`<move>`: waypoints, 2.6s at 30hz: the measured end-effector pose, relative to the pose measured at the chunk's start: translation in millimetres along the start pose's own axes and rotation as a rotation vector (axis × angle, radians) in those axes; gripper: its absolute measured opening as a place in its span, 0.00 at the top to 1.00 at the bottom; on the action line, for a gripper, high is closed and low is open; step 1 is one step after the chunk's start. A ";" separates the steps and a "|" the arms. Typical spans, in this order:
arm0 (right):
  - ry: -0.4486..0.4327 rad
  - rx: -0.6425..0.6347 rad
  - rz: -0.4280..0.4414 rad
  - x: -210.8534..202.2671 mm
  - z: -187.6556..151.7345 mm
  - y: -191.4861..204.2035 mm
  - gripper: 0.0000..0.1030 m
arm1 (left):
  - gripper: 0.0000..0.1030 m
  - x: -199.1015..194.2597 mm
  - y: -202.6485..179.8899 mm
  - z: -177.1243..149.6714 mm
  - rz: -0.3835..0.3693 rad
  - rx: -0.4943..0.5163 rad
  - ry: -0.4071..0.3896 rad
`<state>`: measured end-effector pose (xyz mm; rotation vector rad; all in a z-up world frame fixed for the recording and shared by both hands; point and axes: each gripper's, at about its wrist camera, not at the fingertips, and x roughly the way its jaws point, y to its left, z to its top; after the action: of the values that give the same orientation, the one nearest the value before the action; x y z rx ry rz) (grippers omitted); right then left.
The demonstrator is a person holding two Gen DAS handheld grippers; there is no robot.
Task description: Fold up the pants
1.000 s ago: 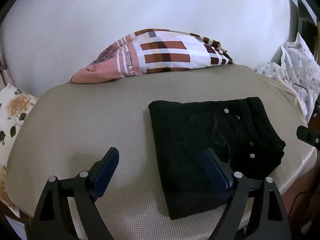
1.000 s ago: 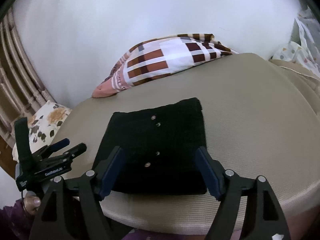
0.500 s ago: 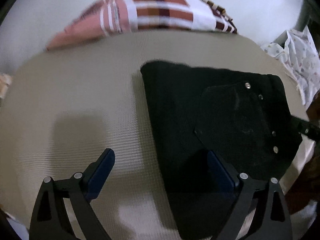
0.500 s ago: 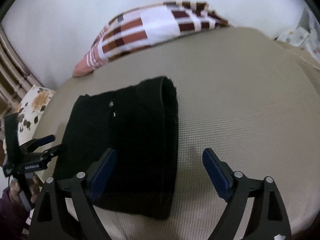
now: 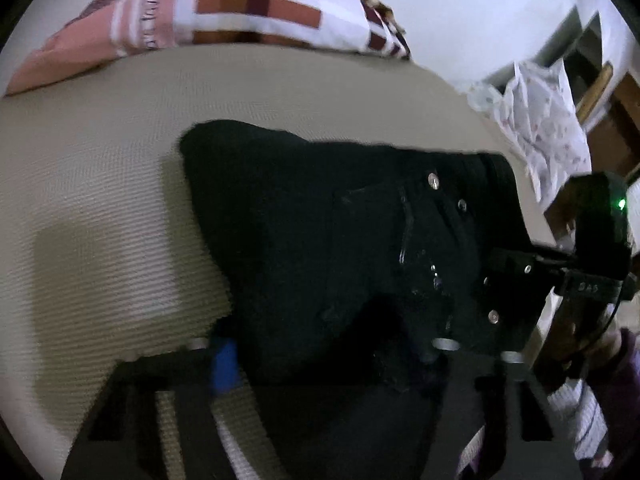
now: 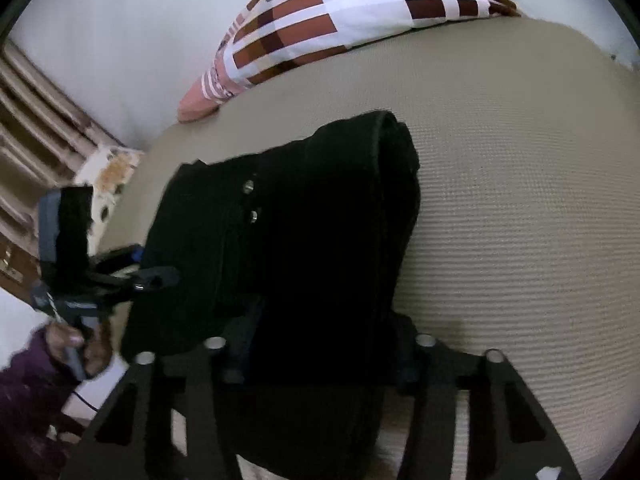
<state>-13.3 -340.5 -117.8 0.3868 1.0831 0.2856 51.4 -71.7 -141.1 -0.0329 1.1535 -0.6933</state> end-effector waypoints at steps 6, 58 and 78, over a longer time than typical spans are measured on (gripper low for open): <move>-0.026 0.133 0.114 -6.4 2.3 -4.6 0.71 | 0.80 -15.2 1.8 0.9 -0.007 0.002 -0.066; -0.001 0.104 0.301 216.5 171.6 191.8 0.76 | 0.45 -123.2 296.0 57.9 0.504 -0.237 -0.344; -0.231 -0.170 0.022 158.2 149.1 260.2 0.45 | 0.10 -152.1 242.7 41.9 0.727 -0.215 -0.458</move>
<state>180.7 -66.9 -68.1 0.2723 0.8221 0.3418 170.8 186.3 -86.6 0.0447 0.7116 0.0895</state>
